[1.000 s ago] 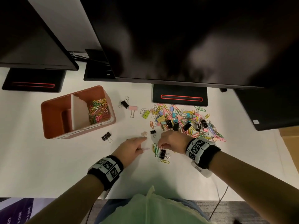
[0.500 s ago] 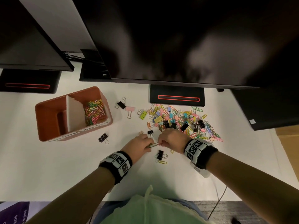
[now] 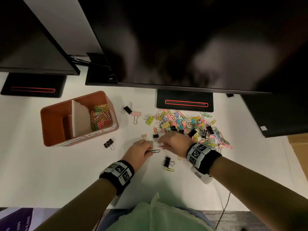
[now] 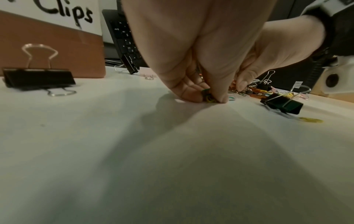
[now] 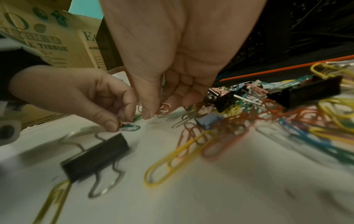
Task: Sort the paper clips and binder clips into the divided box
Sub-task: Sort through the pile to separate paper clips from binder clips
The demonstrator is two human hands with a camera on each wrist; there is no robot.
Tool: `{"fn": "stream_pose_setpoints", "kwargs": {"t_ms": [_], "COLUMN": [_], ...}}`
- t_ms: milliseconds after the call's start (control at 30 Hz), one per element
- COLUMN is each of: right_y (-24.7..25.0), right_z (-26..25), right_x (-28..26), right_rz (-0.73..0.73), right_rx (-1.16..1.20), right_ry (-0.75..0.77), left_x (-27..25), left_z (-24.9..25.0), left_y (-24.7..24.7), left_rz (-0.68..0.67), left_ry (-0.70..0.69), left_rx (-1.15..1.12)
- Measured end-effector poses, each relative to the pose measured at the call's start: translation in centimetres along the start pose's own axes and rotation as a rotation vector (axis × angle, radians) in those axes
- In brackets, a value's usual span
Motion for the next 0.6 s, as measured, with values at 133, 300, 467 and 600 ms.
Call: {"fn": "stream_pose_setpoints", "kwargs": {"t_ms": [133, 300, 467, 600], "right_y": [2.4, 4.4, 2.9, 2.7], "right_z": [0.0, 0.1, -0.5, -0.3], "right_x": [0.3, 3.2, 5.3, 5.5], "right_rz": [0.148, 0.13, -0.072, -0.051], "right_rx": [0.046, -0.074, -0.363, -0.359], "right_ry": [0.04, 0.017, 0.017, -0.002], "left_x": [0.1, 0.0, -0.3, -1.0], "left_z": [-0.3, -0.2, -0.7, -1.6], "left_y": [0.0, 0.2, 0.4, 0.5], "left_rz": [-0.022, -0.025, -0.019, 0.003], "left_ry": [0.046, 0.026, 0.026, 0.016], "left_rx": [-0.027, -0.016, -0.047, -0.063]}}
Point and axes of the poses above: each hand's wrist, its own x-axis towards the middle knuckle, its own y-axis out of the back of the hand, z = x × y, the point moved 7 cm from there along x, towards the middle knuckle, and after that the axes turned 3 degrees about -x, right-handed, at the moved point
